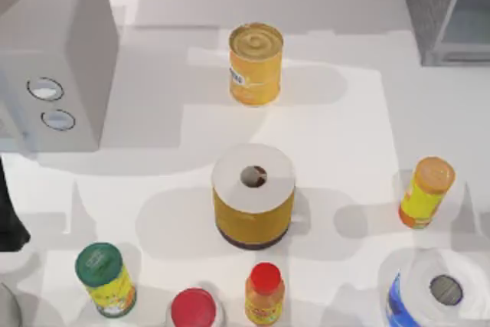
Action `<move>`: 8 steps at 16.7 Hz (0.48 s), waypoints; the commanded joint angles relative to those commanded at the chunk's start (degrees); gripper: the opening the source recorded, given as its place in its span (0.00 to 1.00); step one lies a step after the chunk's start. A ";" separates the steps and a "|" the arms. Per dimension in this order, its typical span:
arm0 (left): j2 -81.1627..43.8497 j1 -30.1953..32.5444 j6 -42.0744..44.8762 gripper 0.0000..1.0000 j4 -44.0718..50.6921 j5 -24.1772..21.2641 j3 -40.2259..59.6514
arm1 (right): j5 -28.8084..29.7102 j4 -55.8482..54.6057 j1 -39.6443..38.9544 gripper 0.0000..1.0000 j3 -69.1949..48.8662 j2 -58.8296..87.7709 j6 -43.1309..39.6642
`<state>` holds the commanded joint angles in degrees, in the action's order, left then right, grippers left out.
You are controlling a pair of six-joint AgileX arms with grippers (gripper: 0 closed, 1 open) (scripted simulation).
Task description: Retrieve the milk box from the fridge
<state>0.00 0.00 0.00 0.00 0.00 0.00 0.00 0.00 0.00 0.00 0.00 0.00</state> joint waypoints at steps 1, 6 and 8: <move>0.00 0.00 0.00 1.00 0.00 0.00 0.00 | 0.00 0.00 0.00 1.00 0.00 0.00 0.00; 0.00 0.00 0.00 1.00 0.00 0.00 0.00 | -2.58 -6.03 0.25 1.00 -1.88 5.33 0.36; 0.00 0.00 0.00 1.00 0.00 0.00 0.00 | -5.22 -12.54 0.82 1.00 -3.36 11.43 0.74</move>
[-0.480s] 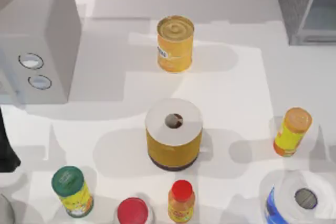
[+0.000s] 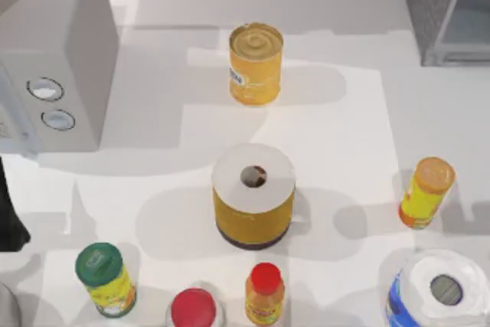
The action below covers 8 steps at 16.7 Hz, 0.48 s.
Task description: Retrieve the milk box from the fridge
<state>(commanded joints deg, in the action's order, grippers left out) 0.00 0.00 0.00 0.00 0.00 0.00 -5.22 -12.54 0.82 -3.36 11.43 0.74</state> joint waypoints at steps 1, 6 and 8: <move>0.00 0.00 0.00 1.00 0.00 0.00 0.00 | -1.50 -3.99 0.40 1.00 -0.69 3.82 0.24; 0.00 0.00 0.00 1.00 0.00 0.00 0.00 | -9.67 -29.18 4.73 1.00 -2.83 29.72 1.56; 0.00 0.00 0.00 1.00 0.00 0.00 0.00 | -12.87 -40.31 7.63 1.00 -2.99 42.10 1.97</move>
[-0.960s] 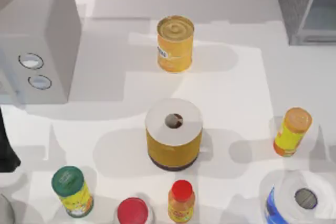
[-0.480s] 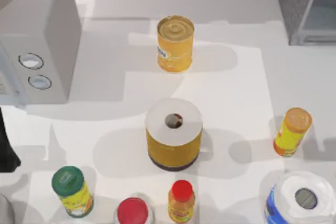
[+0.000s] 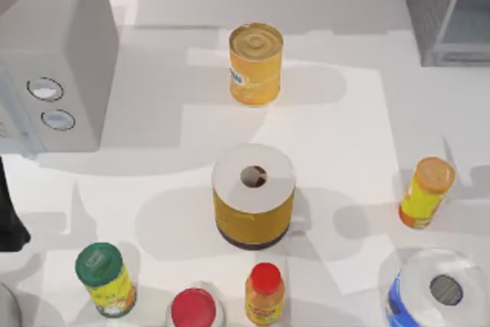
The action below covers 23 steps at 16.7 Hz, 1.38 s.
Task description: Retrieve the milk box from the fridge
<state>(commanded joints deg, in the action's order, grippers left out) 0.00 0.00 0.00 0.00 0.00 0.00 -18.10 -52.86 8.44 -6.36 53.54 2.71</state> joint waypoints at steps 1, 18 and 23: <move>0.00 0.00 0.00 1.00 0.00 0.00 0.00 | -1.51 -5.50 1.70 1.00 -0.11 6.22 0.13; 0.00 0.00 0.00 1.00 0.00 0.00 0.00 | -11.25 -39.73 21.90 1.00 -3.98 49.08 -1.64; 0.00 0.00 0.00 1.00 0.00 0.00 0.00 | -8.23 -34.55 16.70 1.00 -9.90 52.38 -1.11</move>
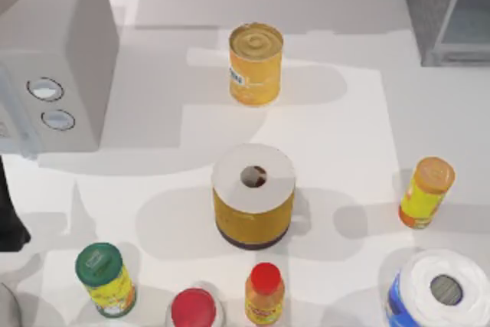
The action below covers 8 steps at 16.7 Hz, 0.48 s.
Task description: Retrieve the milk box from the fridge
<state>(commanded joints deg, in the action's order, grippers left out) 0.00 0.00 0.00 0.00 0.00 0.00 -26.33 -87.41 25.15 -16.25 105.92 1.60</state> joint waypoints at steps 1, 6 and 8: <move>0.00 0.00 0.00 1.00 0.00 0.00 0.00 | 1.32 2.21 -1.89 1.00 -2.98 1.53 0.14; 0.00 0.00 0.00 1.00 0.00 0.00 0.00 | 8.28 14.03 -11.78 1.00 -22.89 9.94 0.56; 0.00 0.00 0.00 1.00 0.00 0.00 0.00 | 10.41 17.65 -14.45 1.00 -30.37 12.86 0.44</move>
<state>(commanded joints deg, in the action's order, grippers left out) 0.00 0.00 0.00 0.00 0.00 0.00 -15.91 -69.75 10.70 -46.62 118.78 2.04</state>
